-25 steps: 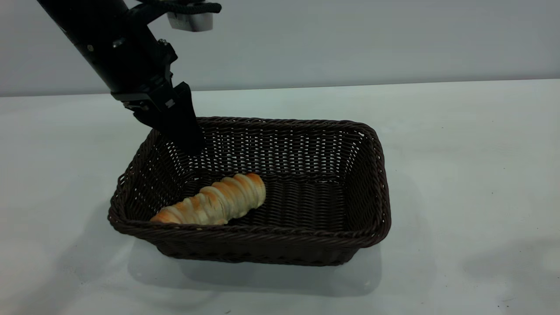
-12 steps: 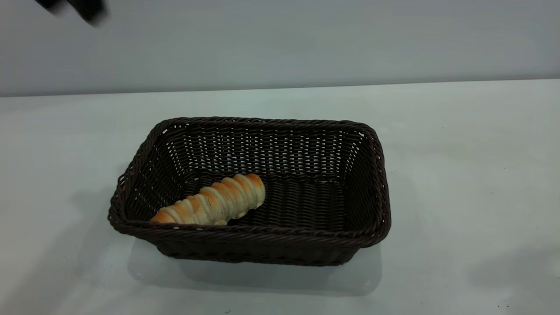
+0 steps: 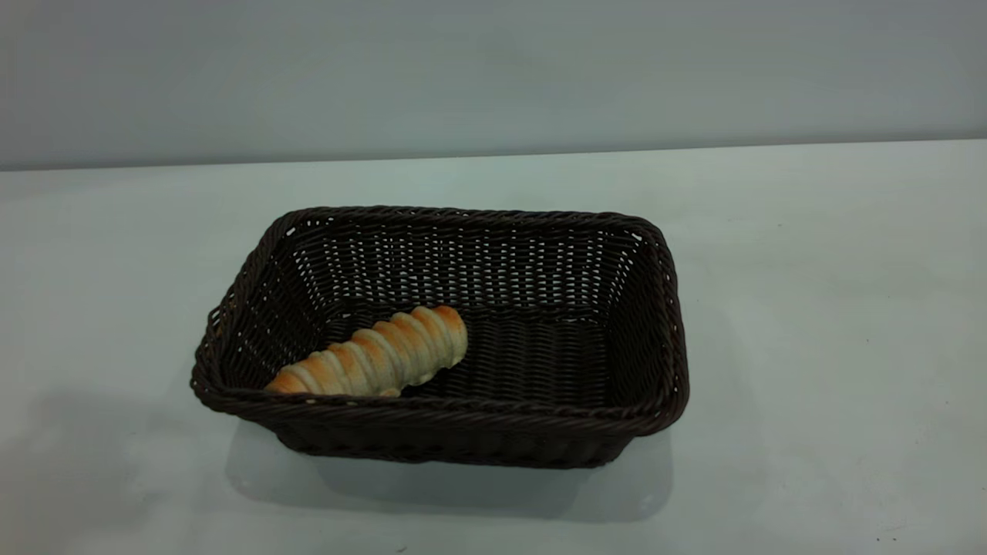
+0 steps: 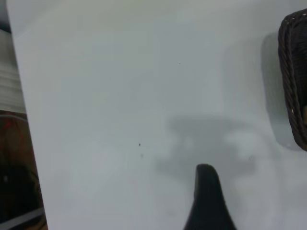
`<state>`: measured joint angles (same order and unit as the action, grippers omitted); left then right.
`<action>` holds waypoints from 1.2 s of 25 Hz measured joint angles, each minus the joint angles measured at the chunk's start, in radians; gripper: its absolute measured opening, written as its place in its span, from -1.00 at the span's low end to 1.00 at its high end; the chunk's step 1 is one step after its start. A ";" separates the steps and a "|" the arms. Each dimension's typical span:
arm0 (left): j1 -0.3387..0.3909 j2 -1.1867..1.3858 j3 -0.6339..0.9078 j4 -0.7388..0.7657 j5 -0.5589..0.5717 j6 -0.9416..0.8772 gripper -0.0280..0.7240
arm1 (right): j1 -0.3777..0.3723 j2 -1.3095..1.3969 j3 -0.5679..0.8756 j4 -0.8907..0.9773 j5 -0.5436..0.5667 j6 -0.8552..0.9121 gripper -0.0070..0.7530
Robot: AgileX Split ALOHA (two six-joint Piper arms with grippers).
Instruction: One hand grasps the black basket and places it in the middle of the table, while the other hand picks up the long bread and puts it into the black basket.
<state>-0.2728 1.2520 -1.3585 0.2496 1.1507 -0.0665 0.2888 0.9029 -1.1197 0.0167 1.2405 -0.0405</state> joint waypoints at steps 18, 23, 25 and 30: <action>0.000 -0.779 0.467 -0.084 0.005 -0.006 0.55 | 0.000 -0.476 0.408 0.016 -0.018 -0.076 0.23; 0.000 -0.911 0.564 -0.134 0.006 -0.007 0.55 | 0.000 -0.548 0.525 0.016 -0.051 -0.083 0.23; 0.000 -0.955 0.600 -0.143 0.009 -0.007 0.55 | 0.000 -0.581 0.569 0.016 -0.059 -0.090 0.23; 0.000 -1.056 0.673 -0.167 0.010 -0.007 0.55 | 0.000 -0.663 0.640 0.016 -0.096 -0.096 0.23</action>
<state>-0.2728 0.1956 -0.6855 0.0824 1.1608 -0.0737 0.2888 0.2403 -0.4795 0.0326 1.1449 -0.1362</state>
